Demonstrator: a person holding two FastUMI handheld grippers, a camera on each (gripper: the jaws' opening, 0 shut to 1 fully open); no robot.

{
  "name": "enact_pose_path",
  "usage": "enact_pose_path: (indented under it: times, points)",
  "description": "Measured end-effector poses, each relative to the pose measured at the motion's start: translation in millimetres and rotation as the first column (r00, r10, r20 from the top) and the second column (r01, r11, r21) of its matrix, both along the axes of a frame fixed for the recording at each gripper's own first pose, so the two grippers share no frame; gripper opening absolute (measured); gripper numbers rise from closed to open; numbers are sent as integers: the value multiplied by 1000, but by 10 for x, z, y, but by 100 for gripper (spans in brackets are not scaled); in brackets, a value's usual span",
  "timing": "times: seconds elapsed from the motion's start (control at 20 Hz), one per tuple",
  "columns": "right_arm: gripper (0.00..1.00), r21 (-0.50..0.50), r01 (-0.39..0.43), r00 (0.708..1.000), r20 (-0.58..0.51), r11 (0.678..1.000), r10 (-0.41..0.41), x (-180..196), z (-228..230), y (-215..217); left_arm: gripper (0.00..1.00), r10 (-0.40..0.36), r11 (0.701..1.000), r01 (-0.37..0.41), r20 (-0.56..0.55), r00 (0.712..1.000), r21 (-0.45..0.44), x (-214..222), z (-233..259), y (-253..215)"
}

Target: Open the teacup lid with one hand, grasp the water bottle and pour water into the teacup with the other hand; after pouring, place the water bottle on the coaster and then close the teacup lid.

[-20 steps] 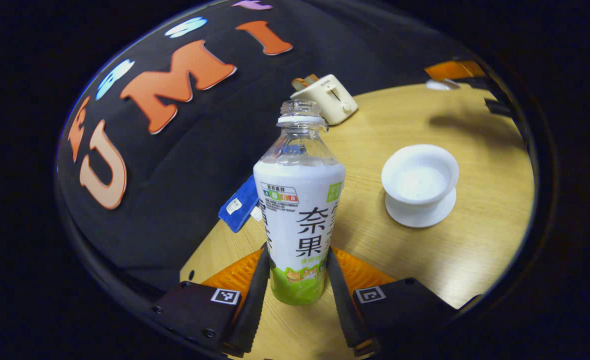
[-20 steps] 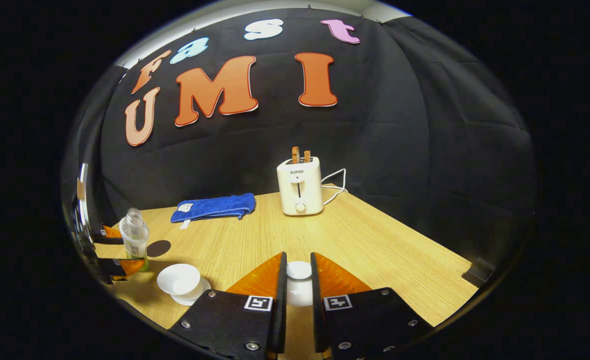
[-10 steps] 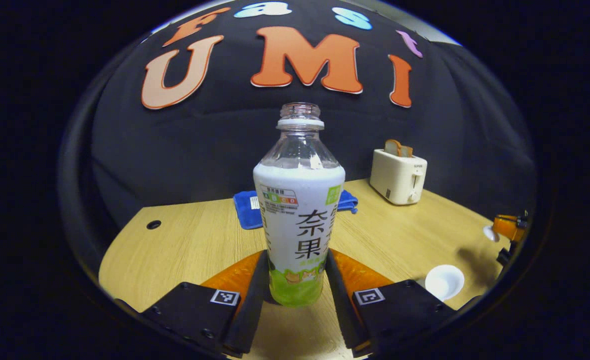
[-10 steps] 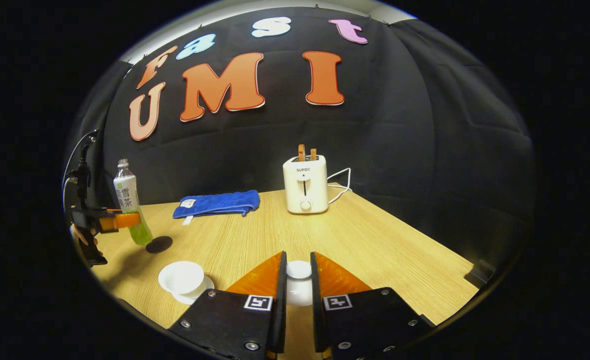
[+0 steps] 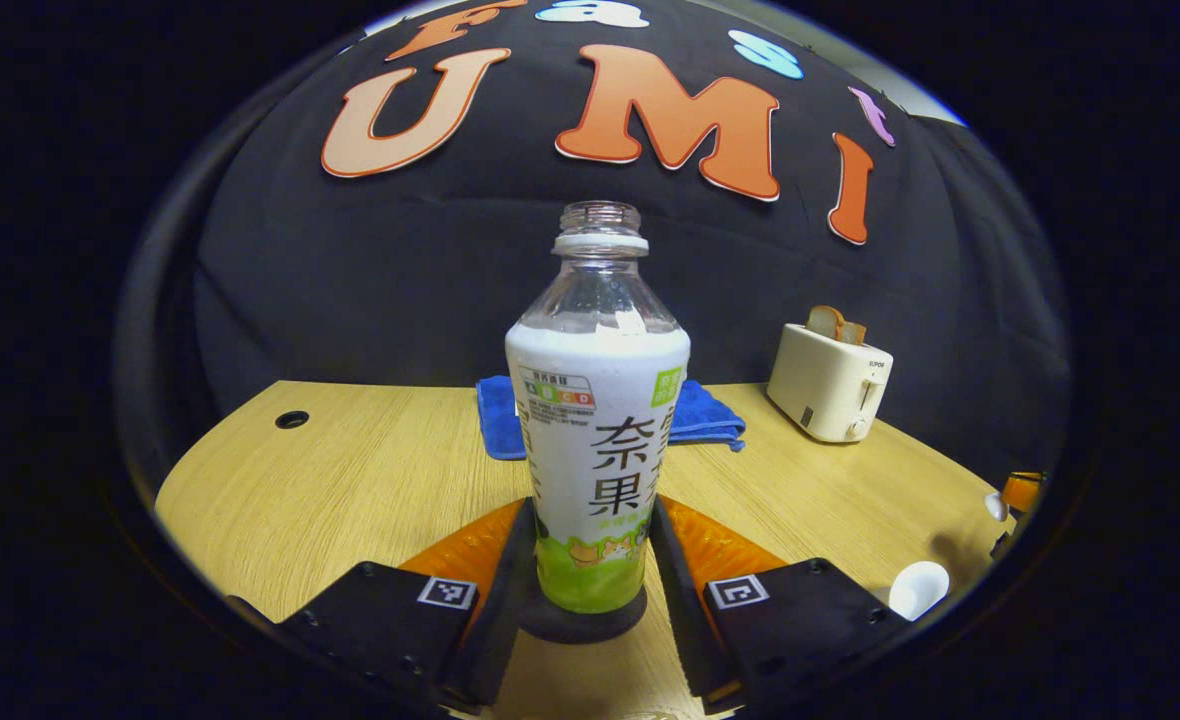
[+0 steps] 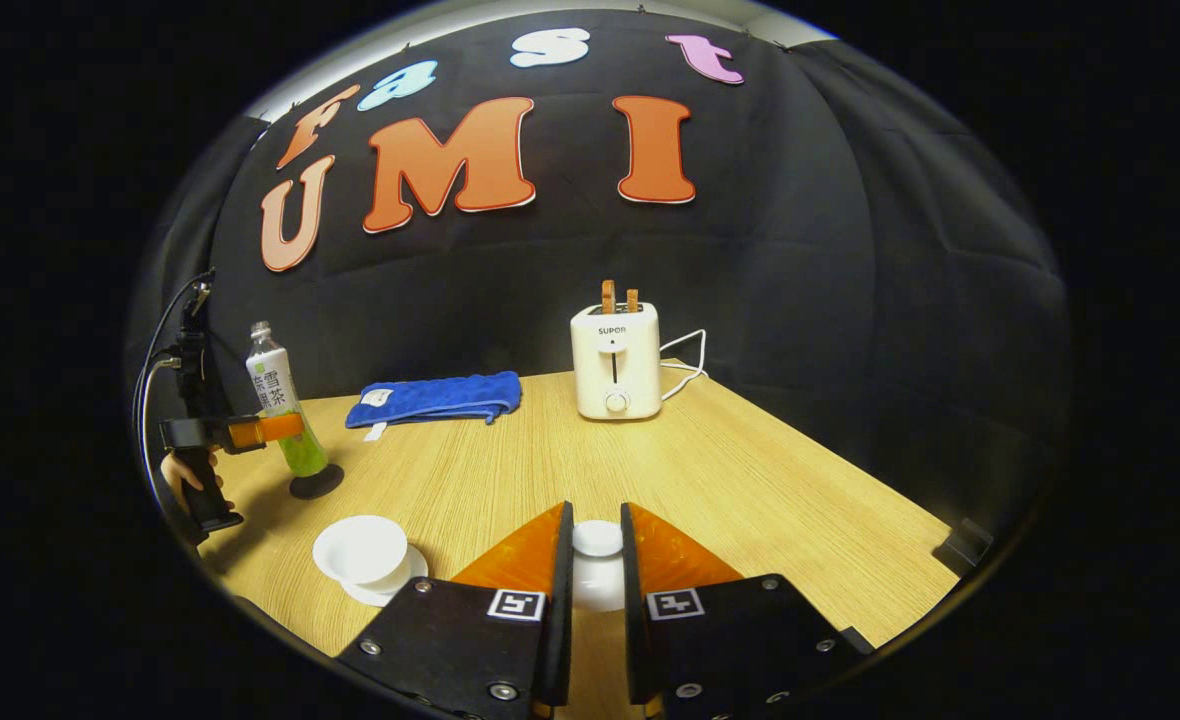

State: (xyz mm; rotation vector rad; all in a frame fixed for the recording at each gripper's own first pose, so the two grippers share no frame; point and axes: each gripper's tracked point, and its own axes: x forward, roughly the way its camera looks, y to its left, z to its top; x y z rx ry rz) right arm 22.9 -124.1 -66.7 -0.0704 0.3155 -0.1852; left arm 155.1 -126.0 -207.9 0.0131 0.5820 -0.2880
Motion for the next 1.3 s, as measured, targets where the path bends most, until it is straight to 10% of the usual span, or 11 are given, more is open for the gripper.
enact_pose_path:
  times: [0.7, 0.9, 1.3]
  points:
    - [23, 15, -30, 1000, 3, 999, 30, 44, -23, 175, 74, 1, 998, 0, -16, 1000, 63, -67, -125, 64]
    - [23, 20, -78, 997, 11, 997, 78, 85, -16, 385, 99, -8, 998, 8, 2, 1000, 70, -198, -53, 83]
    - [23, 47, -277, 960, 49, 960, 274, 144, -4, 1245, 97, 105, 988, -115, 102, 989, 103, -768, 288, 511]
